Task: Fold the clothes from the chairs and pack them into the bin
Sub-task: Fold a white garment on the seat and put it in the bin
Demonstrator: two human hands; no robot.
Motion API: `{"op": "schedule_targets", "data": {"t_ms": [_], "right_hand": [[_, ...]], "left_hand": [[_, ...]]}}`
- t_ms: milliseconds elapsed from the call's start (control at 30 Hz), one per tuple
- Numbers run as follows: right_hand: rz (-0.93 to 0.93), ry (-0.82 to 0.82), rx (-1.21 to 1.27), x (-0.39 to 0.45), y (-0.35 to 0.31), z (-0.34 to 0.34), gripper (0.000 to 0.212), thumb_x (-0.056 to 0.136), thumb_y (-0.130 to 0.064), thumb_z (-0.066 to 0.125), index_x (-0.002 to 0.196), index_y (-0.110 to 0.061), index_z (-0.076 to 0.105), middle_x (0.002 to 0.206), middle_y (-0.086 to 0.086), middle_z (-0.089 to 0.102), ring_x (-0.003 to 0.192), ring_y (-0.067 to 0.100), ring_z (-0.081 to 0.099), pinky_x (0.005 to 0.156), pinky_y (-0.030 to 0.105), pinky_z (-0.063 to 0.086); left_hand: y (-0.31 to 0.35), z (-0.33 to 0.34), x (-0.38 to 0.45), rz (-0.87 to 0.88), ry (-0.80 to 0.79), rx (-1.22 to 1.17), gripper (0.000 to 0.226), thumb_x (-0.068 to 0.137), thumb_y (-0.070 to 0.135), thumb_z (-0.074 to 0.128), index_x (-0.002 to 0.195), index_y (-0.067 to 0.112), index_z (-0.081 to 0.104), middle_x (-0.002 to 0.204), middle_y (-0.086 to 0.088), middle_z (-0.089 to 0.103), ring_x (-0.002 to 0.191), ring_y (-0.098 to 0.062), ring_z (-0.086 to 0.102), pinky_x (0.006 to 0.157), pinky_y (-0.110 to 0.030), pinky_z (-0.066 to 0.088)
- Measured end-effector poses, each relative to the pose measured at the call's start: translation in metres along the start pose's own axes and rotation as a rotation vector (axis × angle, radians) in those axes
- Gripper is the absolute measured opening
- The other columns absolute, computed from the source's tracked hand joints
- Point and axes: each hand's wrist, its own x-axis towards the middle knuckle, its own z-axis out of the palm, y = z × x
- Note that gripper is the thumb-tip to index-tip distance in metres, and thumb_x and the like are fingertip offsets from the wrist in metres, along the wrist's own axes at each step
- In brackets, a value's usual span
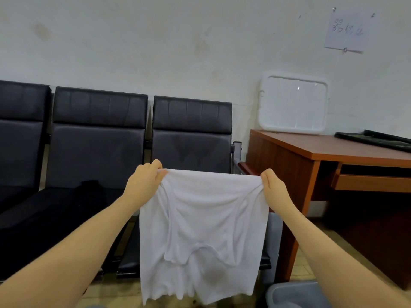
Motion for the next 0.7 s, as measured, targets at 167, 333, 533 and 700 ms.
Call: {"op": "schedule_targets", "data": {"t_ms": [167, 333, 533, 700], "right_hand": [[-0.002, -0.145, -0.278, 0.003, 0.018, -0.002, 0.027, 0.098, -0.043, 0.041, 0.095, -0.020, 0.055, 0.086, -0.003, 0.052, 0.077, 0.013, 0.050, 0.076, 0.030, 0.036], [-0.009, -0.084, -0.349, -0.009, 0.010, -0.013, 0.034, 0.097, -0.046, 0.040, 0.111, -0.022, 0.059, 0.096, -0.003, 0.043, 0.088, 0.013, 0.039, 0.077, 0.030, 0.024], [0.036, 0.029, -0.309, -0.032, 0.008, -0.007, 0.030, 0.097, -0.041, 0.045, 0.111, -0.023, 0.063, 0.098, -0.003, 0.042, 0.091, 0.013, 0.035, 0.078, 0.030, 0.021], [0.077, 0.070, -0.299, -0.037, 0.016, 0.008, 0.029, 0.097, -0.039, 0.048, 0.110, -0.021, 0.066, 0.099, -0.001, 0.046, 0.091, 0.014, 0.035, 0.077, 0.028, 0.020]], "left_hand": [[-0.016, -0.006, -0.012, 0.120, -0.062, 0.120, 0.036, 0.091, 0.049, 0.051, 0.110, 0.018, 0.052, 0.095, -0.001, 0.038, 0.074, -0.013, 0.042, 0.057, -0.023, 0.040], [-0.020, -0.022, -0.035, 0.264, -0.011, 0.310, 0.044, 0.088, 0.053, 0.054, 0.109, 0.015, 0.056, 0.094, -0.002, 0.040, 0.069, -0.013, 0.043, 0.048, -0.018, 0.029], [-0.021, -0.020, -0.056, 0.297, -0.014, 0.231, 0.023, 0.092, 0.031, 0.059, 0.094, 0.009, 0.063, 0.092, -0.006, 0.037, 0.072, -0.017, 0.040, 0.058, -0.022, 0.030], [-0.029, -0.008, -0.063, 0.068, 0.007, 0.086, 0.026, 0.097, 0.028, 0.048, 0.104, 0.007, 0.062, 0.097, -0.005, 0.034, 0.064, -0.013, 0.038, 0.060, -0.025, 0.039]]}}
